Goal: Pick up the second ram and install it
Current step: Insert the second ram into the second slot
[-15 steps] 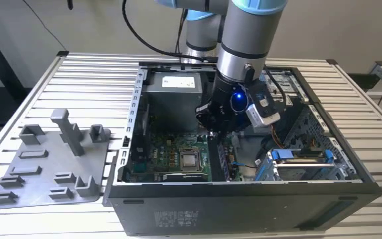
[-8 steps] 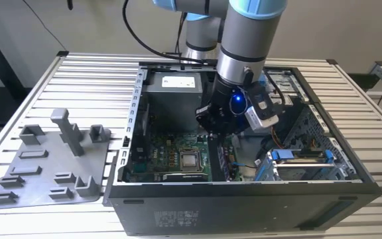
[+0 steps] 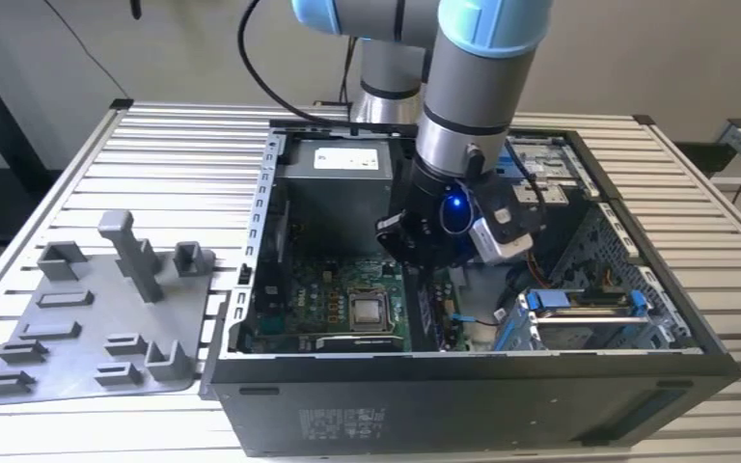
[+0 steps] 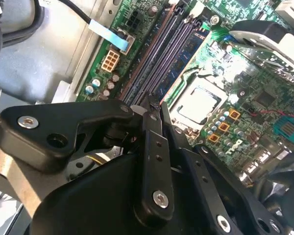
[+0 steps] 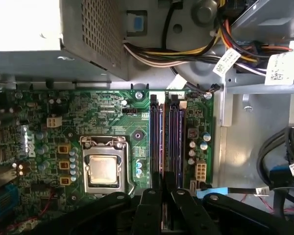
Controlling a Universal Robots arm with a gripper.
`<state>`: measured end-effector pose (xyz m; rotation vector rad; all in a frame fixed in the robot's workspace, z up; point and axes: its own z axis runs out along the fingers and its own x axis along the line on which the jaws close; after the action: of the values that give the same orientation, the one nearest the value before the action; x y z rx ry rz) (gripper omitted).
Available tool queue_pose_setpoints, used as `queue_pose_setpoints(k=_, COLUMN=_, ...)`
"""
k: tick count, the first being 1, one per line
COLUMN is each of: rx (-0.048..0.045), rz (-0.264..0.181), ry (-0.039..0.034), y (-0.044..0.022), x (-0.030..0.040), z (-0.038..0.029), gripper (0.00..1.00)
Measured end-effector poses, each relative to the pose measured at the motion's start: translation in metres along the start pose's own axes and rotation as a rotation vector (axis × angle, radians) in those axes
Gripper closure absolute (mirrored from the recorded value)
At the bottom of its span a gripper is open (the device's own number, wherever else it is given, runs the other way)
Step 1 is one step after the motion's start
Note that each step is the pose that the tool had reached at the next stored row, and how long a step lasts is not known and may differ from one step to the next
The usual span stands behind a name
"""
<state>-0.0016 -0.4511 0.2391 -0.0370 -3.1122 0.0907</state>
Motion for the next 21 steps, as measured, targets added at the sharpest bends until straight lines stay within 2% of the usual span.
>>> queue_pose_setpoints(k=7, rx=-0.0010, rz=0.003, ry=0.0002, y=-0.0011, x=0.0007, z=0.0074, gripper=0.86)
queue_pose_setpoints(k=21, rx=-0.0027, rz=0.018, ry=0.0011, y=-0.0018, x=0.0006, z=0.0103, gripper=0.86)
